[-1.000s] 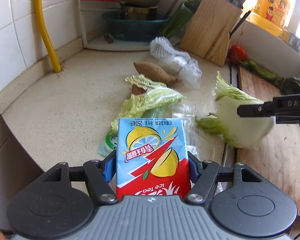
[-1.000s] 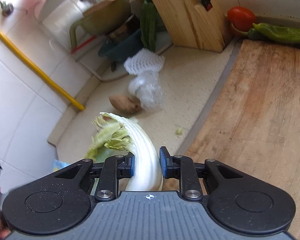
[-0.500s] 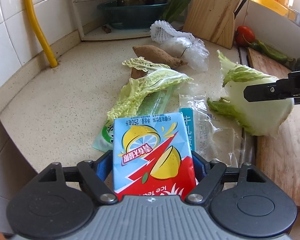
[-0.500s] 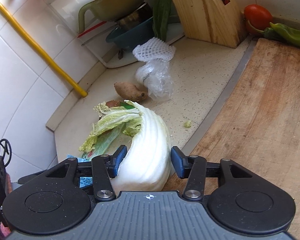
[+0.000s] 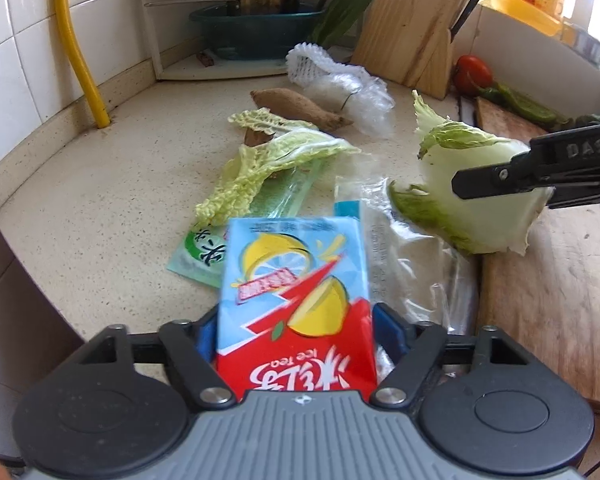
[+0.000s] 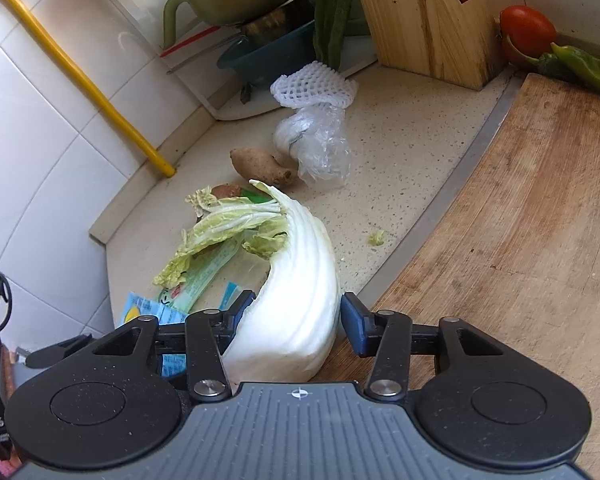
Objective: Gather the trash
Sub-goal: 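Hold the carton in the left tool while the right tool holds the cabbage, then carry the ice tea carton and cabbage half with both tools over the bin, then open the left tool to drop the carton while the right tool drops the cabbage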
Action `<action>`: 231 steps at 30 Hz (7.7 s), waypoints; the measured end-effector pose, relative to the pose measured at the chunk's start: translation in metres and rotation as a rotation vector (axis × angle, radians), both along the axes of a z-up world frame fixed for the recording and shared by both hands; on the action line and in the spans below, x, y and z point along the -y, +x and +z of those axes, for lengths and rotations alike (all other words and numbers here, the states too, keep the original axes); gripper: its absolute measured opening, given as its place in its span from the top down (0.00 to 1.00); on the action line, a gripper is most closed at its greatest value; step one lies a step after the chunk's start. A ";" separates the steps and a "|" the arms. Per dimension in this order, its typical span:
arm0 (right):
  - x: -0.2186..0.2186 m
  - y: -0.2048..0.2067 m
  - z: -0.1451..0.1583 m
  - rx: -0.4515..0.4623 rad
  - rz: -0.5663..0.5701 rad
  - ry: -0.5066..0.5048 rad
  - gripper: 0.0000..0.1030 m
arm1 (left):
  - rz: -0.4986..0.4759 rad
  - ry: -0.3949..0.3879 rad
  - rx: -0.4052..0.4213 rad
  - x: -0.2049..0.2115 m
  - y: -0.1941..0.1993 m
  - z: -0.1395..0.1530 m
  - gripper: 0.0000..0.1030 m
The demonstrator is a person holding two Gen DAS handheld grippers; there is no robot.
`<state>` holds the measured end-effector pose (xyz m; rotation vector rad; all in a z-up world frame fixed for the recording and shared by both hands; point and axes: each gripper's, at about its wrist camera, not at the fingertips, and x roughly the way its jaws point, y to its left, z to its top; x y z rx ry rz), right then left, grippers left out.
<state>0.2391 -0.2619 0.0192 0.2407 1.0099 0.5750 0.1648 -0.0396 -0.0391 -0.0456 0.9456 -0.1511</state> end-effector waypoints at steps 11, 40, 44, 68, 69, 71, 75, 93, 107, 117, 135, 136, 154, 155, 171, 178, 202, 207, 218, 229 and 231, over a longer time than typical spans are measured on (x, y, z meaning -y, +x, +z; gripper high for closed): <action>0.016 0.000 -0.005 -0.025 -0.067 0.030 0.74 | 0.025 -0.009 -0.001 0.000 0.006 0.005 0.38; 0.000 -0.003 0.000 0.012 0.008 -0.012 0.53 | 0.087 0.030 0.021 -0.007 -0.003 -0.006 0.38; 0.006 -0.009 0.003 0.024 -0.040 -0.033 0.73 | 0.071 0.002 0.030 -0.010 -0.005 -0.006 0.38; 0.054 -0.076 0.044 0.086 -0.350 0.066 0.79 | 0.019 -0.052 0.089 -0.044 -0.046 0.017 0.38; 0.053 -0.079 0.044 0.088 -0.352 0.064 0.79 | 0.028 -0.051 0.089 -0.048 -0.049 0.017 0.38; 0.050 -0.082 0.045 0.085 -0.352 0.070 0.79 | 0.045 -0.050 0.089 -0.055 -0.054 0.017 0.38; 0.040 -0.086 0.046 0.075 -0.333 0.085 0.79 | 0.085 -0.050 0.096 -0.071 -0.067 0.018 0.38; -0.071 -0.102 0.049 0.035 -0.064 0.123 0.79 | 0.295 -0.019 0.108 -0.149 -0.134 0.019 0.38; -0.155 -0.131 0.051 0.018 0.120 0.143 0.79 | 0.407 0.004 0.124 -0.194 -0.181 0.028 0.38; -0.192 -0.148 0.057 0.018 0.201 0.169 0.79 | 0.478 0.023 0.144 -0.212 -0.194 0.034 0.38; -0.264 -0.109 0.070 0.010 0.406 0.221 0.79 | 0.637 0.078 0.162 -0.239 -0.177 0.042 0.38; -0.267 -0.106 0.069 0.006 0.412 0.224 0.79 | 0.641 0.080 0.161 -0.239 -0.177 0.042 0.38; -0.287 -0.074 0.037 -0.070 0.448 0.203 0.79 | 0.695 0.088 0.072 -0.243 -0.154 0.020 0.38; -0.289 -0.072 0.034 -0.077 0.449 0.198 0.79 | 0.697 0.087 0.065 -0.244 -0.152 0.018 0.38; -0.314 -0.053 0.003 -0.127 0.477 0.114 0.79 | 0.724 0.073 -0.015 -0.259 -0.122 -0.009 0.38; -0.329 -0.051 -0.011 -0.144 0.499 0.073 0.78 | 0.731 0.074 -0.054 -0.266 -0.114 -0.021 0.38; -0.369 -0.047 -0.081 -0.272 0.498 -0.012 0.55 | 0.737 0.034 -0.145 -0.286 -0.090 -0.061 0.37; -0.376 -0.050 -0.084 -0.268 0.480 -0.005 0.43 | 0.749 0.016 -0.132 -0.287 -0.095 -0.057 0.37; -0.366 -0.051 -0.061 -0.227 0.478 0.040 0.42 | 0.729 -0.002 -0.066 -0.278 -0.113 -0.027 0.37; -0.305 -0.070 -0.034 -0.184 0.394 0.070 0.39 | 0.643 0.025 -0.012 -0.251 -0.137 0.003 0.37; -0.292 -0.076 -0.029 -0.172 0.373 0.076 0.39 | 0.623 0.032 -0.008 -0.244 -0.140 0.007 0.36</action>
